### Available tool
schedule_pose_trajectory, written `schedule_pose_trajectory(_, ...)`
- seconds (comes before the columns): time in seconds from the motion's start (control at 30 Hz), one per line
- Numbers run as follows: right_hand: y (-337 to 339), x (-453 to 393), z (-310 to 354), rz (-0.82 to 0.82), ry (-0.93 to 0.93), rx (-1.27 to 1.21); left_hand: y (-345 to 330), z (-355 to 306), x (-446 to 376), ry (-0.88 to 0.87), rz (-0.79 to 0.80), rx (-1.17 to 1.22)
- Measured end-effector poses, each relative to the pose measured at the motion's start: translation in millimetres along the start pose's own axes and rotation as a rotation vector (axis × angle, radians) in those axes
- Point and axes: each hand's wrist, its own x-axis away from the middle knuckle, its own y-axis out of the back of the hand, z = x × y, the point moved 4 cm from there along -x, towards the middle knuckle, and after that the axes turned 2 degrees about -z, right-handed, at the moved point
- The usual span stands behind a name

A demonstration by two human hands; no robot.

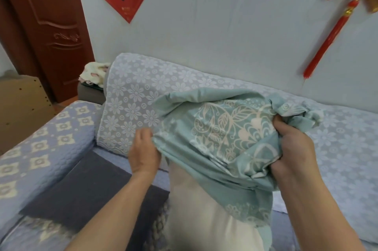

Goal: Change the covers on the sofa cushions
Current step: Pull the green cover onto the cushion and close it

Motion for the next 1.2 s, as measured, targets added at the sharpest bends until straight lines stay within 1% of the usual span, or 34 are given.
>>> schedule_pose_trajectory(0.03,1,2,6,-0.002,-0.009,-0.016,0,9,-4,0.038,0.014,-0.042)
schedule_pose_trajectory(0.13,3,7,22,0.004,-0.046,-0.073,-4,8,7,-0.032,0.080,-0.082)
schedule_pose_trajectory(0.2,-5,8,35,0.019,-0.036,-0.119,-16,19,36,-0.094,0.248,-0.110)
schedule_pose_trajectory(0.27,-13,7,47,-0.006,0.036,-0.157,-33,42,76,-0.224,0.458,-0.251)
schedule_pose_trajectory(0.3,-17,5,49,-0.025,0.046,-0.161,-36,51,91,-0.262,0.547,-0.313)
schedule_pose_trajectory(0.33,-21,2,46,-0.016,0.015,-0.170,-41,61,100,-0.268,0.593,-0.359)
schedule_pose_trajectory(0.37,-26,3,41,0.004,-0.038,-0.181,-43,65,104,-0.237,0.616,-0.387)
schedule_pose_trajectory(0.43,-24,-4,28,-0.012,-0.081,-0.181,-34,62,104,-0.245,0.583,-0.436)
schedule_pose_trajectory(0.53,-14,-18,30,-0.039,-0.037,-0.161,-32,64,119,-0.341,0.588,-0.321)
schedule_pose_trajectory(0.57,-13,-20,32,-0.027,-0.024,-0.153,-39,68,133,-0.363,0.600,-0.283)
schedule_pose_trajectory(0.6,-12,-23,31,0.005,-0.024,-0.135,-42,63,149,-0.408,0.647,-0.278)
schedule_pose_trajectory(0.67,-12,-20,23,0.073,-0.094,-0.056,-53,48,177,-0.409,0.871,-0.181)
schedule_pose_trajectory(0.7,-14,-16,18,0.099,-0.127,-0.004,-54,38,187,-0.440,0.988,-0.202)
schedule_pose_trajectory(0.73,-10,-16,13,0.080,-0.113,0.049,-54,34,187,-0.423,1.146,-0.226)
schedule_pose_trajectory(0.77,-7,-14,12,0.066,-0.049,0.125,-51,32,179,-0.404,1.236,-0.264)
schedule_pose_trajectory(0.83,6,-13,18,-0.026,0.176,0.323,-37,39,145,-0.282,1.334,-0.339)
schedule_pose_trajectory(0.87,14,-13,21,-0.065,0.234,0.381,-28,44,119,-0.173,1.298,-0.323)
schedule_pose_trajectory(0.9,24,-14,21,-0.088,0.245,0.395,-17,49,88,-0.025,1.188,-0.240)
schedule_pose_trajectory(0.93,35,-17,20,-0.088,0.236,0.379,-6,51,55,0.147,1.015,-0.075)
schedule_pose_trajectory(0.97,42,-18,19,-0.074,0.218,0.350,4,53,26,0.355,0.845,0.182)
schedule_pose_trajectory(1.0,47,-18,18,-0.060,0.205,0.326,13,47,2,0.527,0.731,0.448)
schedule_pose_trajectory(1.03,51,-19,19,-0.057,0.195,0.310,21,31,-16,0.658,0.721,0.681)
schedule_pose_trajectory(1.07,53,-20,21,-0.062,0.191,0.293,21,12,-29,0.733,0.807,0.820)
schedule_pose_trajectory(1.1,54,-20,25,-0.073,0.193,0.278,19,-10,-33,0.741,0.953,0.828)
schedule_pose_trajectory(1.13,55,-21,29,-0.074,0.206,0.266,18,-32,-34,0.698,1.080,0.750)
schedule_pose_trajectory(1.17,55,-22,34,-0.076,0.224,0.250,14,-49,-35,0.631,1.156,0.655)
schedule_pose_trajectory(1.2,58,-24,39,-0.082,0.245,0.241,7,-63,-37,0.556,1.187,0.551)
